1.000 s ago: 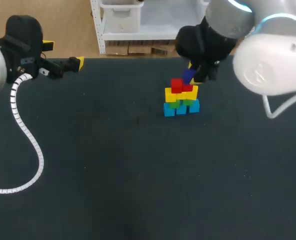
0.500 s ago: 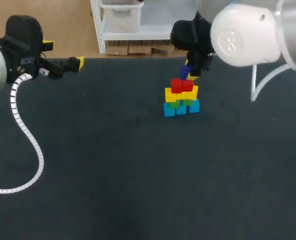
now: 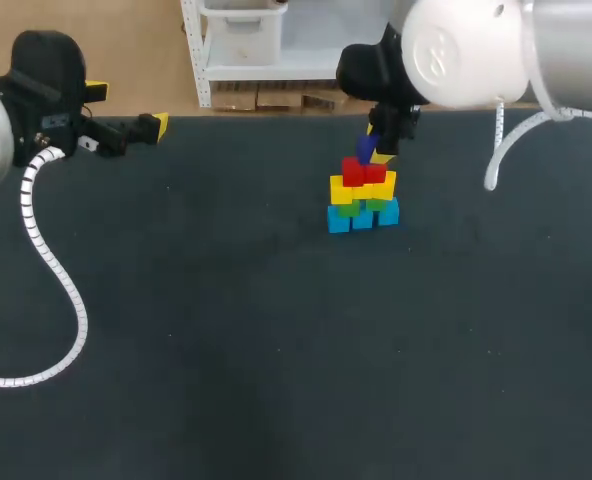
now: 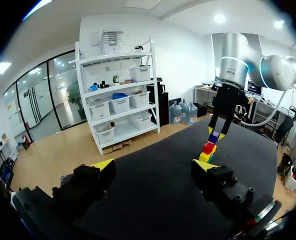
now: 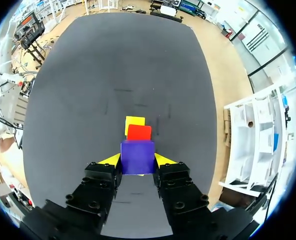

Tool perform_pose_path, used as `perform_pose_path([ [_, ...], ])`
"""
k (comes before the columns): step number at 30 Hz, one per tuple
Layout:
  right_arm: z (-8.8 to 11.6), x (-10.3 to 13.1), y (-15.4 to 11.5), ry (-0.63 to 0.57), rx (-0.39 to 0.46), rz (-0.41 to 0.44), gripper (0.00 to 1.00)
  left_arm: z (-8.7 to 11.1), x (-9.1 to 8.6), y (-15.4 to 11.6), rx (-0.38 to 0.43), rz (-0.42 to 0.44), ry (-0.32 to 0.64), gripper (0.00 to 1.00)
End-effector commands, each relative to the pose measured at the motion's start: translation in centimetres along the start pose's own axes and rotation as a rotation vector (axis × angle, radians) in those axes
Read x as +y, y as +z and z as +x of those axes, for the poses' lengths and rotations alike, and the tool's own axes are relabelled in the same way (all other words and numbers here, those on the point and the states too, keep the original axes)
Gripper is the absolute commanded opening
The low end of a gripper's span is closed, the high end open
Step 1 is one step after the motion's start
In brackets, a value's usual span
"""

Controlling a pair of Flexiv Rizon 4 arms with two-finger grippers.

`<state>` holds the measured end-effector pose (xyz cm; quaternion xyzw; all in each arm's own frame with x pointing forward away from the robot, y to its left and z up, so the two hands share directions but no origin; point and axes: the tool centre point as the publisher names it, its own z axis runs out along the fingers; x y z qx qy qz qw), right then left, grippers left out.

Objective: Place the blue cubes, place green cubes on the blue cubes, place the yellow cubes on the green cubes, then place the red cubes on the yellow cubes, and place purple cube on the red cubes.

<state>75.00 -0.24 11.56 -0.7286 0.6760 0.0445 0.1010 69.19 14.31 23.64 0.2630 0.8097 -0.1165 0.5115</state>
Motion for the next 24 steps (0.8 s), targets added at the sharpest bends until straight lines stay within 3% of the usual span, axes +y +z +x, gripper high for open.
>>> perform_pose_path([
  [1,-0.04,-0.28,0.13,-0.001,0.001,-0.007,0.00,0.15,0.43,-0.07,-0.007,0.039,0.002,1.00],
  [8,-0.09,-0.38,0.24,-0.003,-0.002,-0.008,0.00,0.15,0.43,-0.07,-0.007,0.039,0.002,1.00],
  [24,-0.18,-0.49,0.61,-0.014,-0.001,-0.013,0.15,0.15,0.43,-0.07,-0.007,0.039,0.002,1.00],
])
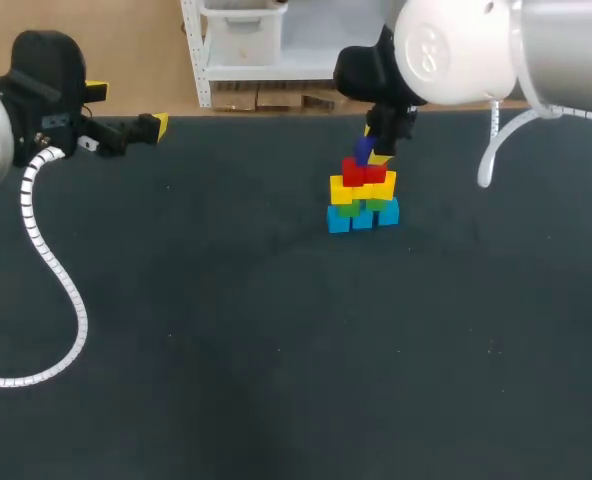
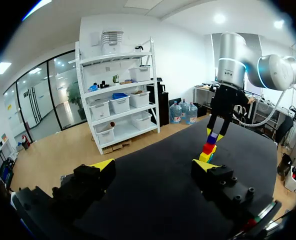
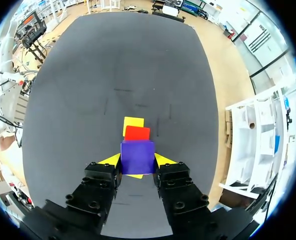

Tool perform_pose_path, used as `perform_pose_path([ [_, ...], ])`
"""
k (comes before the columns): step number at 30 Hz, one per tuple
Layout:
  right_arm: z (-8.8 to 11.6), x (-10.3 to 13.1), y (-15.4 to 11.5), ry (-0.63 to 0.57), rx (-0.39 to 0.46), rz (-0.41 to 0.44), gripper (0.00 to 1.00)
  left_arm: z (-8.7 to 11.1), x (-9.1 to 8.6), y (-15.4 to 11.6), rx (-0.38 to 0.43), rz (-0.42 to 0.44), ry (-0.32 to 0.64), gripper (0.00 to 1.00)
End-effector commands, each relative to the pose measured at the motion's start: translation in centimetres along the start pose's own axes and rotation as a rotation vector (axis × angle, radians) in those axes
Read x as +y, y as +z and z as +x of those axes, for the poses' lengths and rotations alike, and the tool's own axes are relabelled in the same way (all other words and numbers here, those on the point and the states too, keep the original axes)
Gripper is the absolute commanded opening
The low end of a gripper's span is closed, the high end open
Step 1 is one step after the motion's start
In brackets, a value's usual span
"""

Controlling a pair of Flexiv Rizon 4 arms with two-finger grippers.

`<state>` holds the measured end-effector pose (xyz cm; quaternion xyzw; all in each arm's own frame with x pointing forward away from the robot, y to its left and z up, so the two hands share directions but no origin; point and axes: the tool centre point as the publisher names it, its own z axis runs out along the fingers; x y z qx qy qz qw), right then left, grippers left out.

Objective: Place the blue cubes, place green cubes on the blue cubes, place the yellow cubes on the green cubes, then place the red cubes on the yellow cubes, and place purple cube on the red cubes.

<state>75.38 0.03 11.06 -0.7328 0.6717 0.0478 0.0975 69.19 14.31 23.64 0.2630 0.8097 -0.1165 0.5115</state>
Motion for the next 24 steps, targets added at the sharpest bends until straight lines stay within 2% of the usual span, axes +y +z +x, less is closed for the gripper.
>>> perform_pose_path([
  [1,-0.05,-0.14,0.04,-0.004,-0.001,-0.002,0.16,0.15,0.43,-0.07,-0.007,0.039,0.002,1.00],
  [10,-0.11,-0.09,0.09,-0.011,0.003,0.005,0.24,0.15,0.43,-0.07,-0.007,0.039,0.002,1.00],
  [14,-0.10,-0.04,0.13,-0.013,0.005,0.007,0.31,0.15,0.43,-0.07,-0.007,0.039,0.002,1.00],
  [16,-0.09,-0.03,0.14,-0.013,0.005,0.008,0.38,0.15,0.43,-0.07,-0.007,0.039,0.002,1.00],
  [24,0.13,-0.07,0.12,-0.007,0.008,0.009,0.43,0.15,0.43,-0.07,-0.007,0.039,0.002,1.00],
])
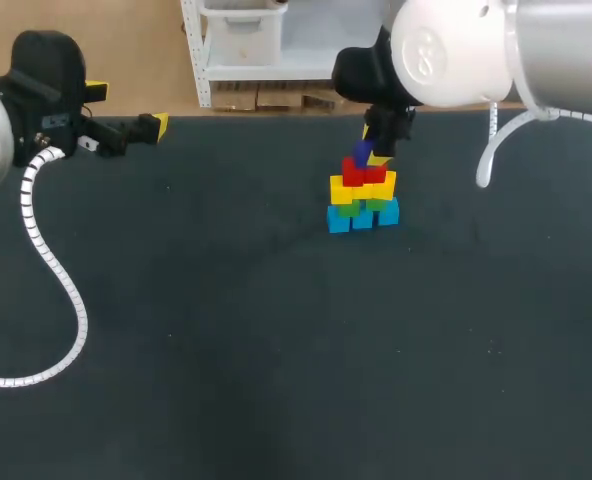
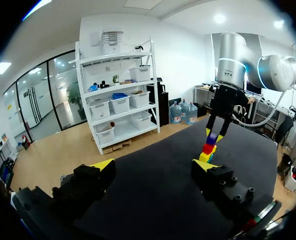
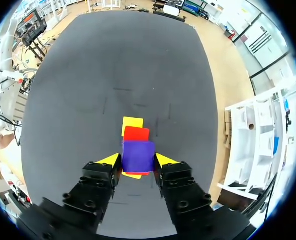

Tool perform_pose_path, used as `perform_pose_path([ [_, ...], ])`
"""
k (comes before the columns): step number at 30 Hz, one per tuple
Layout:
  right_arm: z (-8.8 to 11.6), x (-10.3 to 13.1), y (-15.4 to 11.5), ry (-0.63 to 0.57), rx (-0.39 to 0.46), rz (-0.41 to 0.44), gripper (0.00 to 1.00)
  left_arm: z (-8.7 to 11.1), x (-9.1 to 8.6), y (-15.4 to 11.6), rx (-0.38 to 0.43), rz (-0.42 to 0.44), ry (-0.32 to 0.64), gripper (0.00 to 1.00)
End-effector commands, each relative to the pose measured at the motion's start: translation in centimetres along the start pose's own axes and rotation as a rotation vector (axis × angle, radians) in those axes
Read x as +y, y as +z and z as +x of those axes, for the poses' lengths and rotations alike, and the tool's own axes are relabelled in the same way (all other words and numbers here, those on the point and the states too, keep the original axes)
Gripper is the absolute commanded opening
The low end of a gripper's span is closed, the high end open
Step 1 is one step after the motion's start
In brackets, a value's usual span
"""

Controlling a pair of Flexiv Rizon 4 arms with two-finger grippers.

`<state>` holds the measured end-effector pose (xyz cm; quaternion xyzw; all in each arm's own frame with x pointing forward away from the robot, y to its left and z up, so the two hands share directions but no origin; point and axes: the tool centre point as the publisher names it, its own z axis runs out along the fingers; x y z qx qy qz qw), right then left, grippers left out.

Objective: Place the blue cubes, place green cubes on the blue cubes, place the yellow cubes on the green cubes, then place the red cubes on the yellow cubes, and place purple cube on the red cubes.

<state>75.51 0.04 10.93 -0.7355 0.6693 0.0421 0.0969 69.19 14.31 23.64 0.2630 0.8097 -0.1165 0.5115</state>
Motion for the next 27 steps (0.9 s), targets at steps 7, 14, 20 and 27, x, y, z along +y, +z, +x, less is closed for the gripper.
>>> perform_pose_path([
  [7,0.14,0.10,-0.03,-0.004,-0.003,0.000,0.48,0.15,0.43,-0.07,-0.007,0.039,0.002,1.00],
  [14,0.07,-0.06,-0.19,0.003,-0.004,0.012,0.55,0.15,0.43,-0.07,-0.007,0.039,0.002,1.00],
  [20,-0.11,-0.36,-0.30,0.006,-0.010,0.034,0.60,0.15,0.43,-0.07,-0.007,0.039,0.002,1.00],
  [27,-0.23,-0.56,-0.01,-0.001,0.008,0.046,0.56,0.15,0.43,-0.07,-0.007,0.039,0.002,1.00],
])
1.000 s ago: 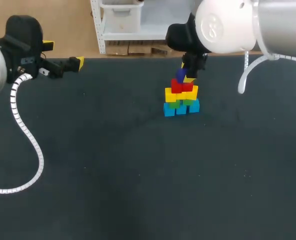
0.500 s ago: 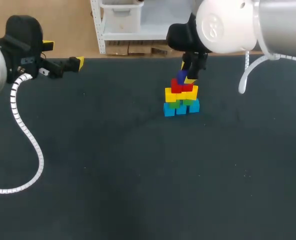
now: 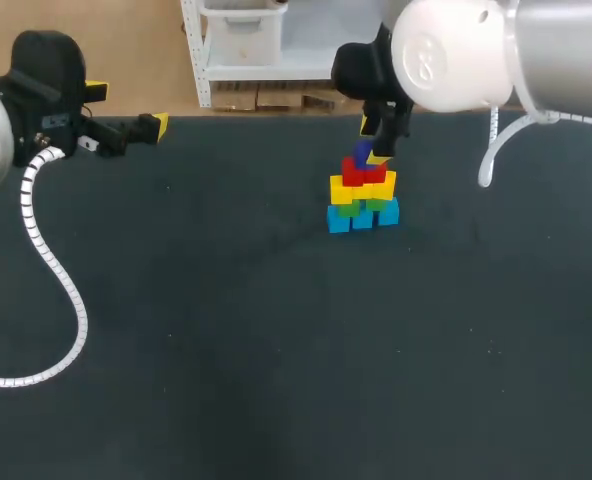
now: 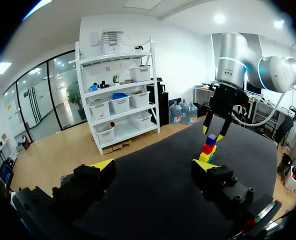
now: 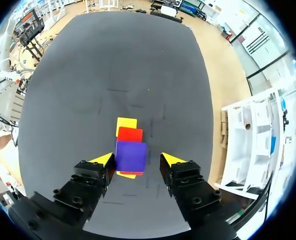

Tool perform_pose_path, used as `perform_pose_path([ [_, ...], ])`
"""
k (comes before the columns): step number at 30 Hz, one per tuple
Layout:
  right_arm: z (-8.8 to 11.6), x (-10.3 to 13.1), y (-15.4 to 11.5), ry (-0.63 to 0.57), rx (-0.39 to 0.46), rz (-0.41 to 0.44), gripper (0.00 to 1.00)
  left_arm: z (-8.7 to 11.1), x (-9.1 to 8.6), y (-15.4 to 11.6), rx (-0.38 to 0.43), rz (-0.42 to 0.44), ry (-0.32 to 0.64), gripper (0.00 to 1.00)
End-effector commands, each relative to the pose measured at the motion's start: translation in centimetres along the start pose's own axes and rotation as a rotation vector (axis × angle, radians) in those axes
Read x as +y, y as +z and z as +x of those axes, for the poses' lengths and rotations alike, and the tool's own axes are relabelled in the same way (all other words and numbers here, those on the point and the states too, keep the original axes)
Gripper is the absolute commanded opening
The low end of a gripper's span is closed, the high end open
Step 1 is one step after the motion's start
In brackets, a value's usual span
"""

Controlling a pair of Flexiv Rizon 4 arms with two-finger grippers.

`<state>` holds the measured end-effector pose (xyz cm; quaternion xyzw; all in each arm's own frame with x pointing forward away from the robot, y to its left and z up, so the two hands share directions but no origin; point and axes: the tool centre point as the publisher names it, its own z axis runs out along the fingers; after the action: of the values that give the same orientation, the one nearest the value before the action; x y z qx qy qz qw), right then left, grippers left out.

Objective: Place the blue cubes, place green cubes on the blue cubes, place the yellow cubes on the green cubes, then place the red cubes on the yellow cubes, and place purple cube on the red cubes.

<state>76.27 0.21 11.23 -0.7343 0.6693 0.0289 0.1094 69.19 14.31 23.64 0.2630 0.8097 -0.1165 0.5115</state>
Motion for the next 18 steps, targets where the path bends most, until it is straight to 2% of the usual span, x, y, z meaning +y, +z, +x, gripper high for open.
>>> perform_pose_path([
  [1,-0.08,0.22,0.20,0.001,0.007,0.011,0.54,0.15,0.43,-0.07,-0.007,0.039,0.002,1.00],
  [12,-0.03,0.07,0.07,-0.004,0.014,0.028,0.44,0.15,0.43,-0.07,-0.007,0.039,0.002,1.00],
  [18,0.11,0.04,-0.07,-0.002,0.009,0.031,0.49,0.15,0.43,-0.07,-0.007,0.039,0.002,1.00],
])
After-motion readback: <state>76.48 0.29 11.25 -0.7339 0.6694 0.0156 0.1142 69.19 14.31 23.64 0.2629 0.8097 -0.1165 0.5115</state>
